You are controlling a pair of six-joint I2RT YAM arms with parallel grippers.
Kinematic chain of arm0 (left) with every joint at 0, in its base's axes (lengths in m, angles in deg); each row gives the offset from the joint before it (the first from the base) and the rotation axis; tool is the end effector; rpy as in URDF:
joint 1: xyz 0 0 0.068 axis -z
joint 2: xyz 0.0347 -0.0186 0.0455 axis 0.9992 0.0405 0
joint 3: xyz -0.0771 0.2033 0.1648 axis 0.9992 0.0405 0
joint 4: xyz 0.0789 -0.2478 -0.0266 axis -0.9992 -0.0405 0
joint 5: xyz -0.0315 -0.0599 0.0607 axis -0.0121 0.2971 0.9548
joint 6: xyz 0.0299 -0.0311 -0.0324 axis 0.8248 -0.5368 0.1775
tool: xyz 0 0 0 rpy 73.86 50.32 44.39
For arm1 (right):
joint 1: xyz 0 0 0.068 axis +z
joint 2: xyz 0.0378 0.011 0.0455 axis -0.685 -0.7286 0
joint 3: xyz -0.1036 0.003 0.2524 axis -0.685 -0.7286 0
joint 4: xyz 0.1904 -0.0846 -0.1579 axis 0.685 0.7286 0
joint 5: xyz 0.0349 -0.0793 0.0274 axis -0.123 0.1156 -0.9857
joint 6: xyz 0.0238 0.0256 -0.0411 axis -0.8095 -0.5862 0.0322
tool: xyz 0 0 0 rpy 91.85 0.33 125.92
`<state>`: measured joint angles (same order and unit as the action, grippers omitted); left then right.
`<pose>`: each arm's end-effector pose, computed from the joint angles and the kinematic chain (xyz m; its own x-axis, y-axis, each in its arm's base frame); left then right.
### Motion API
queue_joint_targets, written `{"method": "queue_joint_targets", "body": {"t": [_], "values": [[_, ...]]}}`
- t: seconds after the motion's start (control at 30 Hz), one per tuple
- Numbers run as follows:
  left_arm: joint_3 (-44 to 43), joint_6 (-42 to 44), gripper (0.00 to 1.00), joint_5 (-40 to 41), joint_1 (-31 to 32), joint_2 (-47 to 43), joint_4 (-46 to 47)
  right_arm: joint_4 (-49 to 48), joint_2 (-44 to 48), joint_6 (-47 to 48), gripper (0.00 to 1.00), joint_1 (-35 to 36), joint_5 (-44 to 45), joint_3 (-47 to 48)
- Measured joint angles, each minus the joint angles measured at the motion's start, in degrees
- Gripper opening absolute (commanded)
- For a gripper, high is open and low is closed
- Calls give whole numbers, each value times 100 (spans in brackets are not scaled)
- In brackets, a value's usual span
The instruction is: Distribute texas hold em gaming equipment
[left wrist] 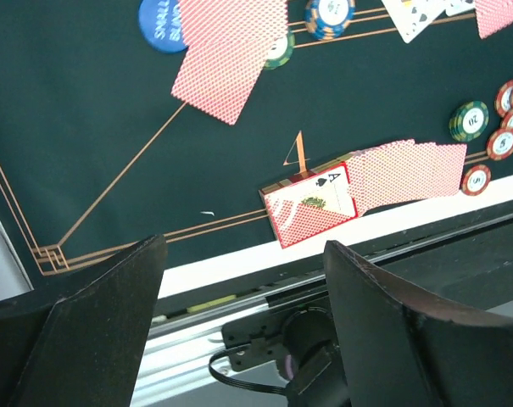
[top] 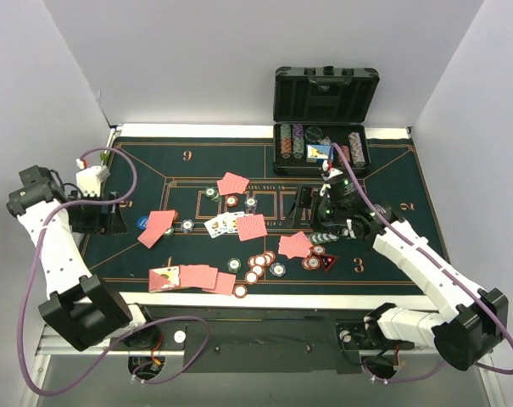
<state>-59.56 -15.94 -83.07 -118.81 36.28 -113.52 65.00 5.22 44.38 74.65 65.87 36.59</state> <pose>0.1999 0.1002 0.3428 -0.8504 0.0920 -0.5181 0.2280 0.9518 -0.2051 0.2201 0.1440 0.3121 -0.7678 0.1977 -0.6094 -0.2731 0.7594 0.5905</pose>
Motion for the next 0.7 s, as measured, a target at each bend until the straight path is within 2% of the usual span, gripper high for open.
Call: {"method": "queue_joint_targets", "body": {"t": [0.17,0.4,0.5,0.7], "values": [[94,-337,90,9,-407,103,26,149,251,155,100,-103,42,-109],[472,-883,91,-17,-323,-625,531,267,638,229,100,-415,76,-422],[800,-1200,91,70,13,-1025,922,306,675,260,100,-503,133,-527],[1775,-1921,91,629,1530,-1537,1759,385,686,286,100,-566,385,-634]]}}
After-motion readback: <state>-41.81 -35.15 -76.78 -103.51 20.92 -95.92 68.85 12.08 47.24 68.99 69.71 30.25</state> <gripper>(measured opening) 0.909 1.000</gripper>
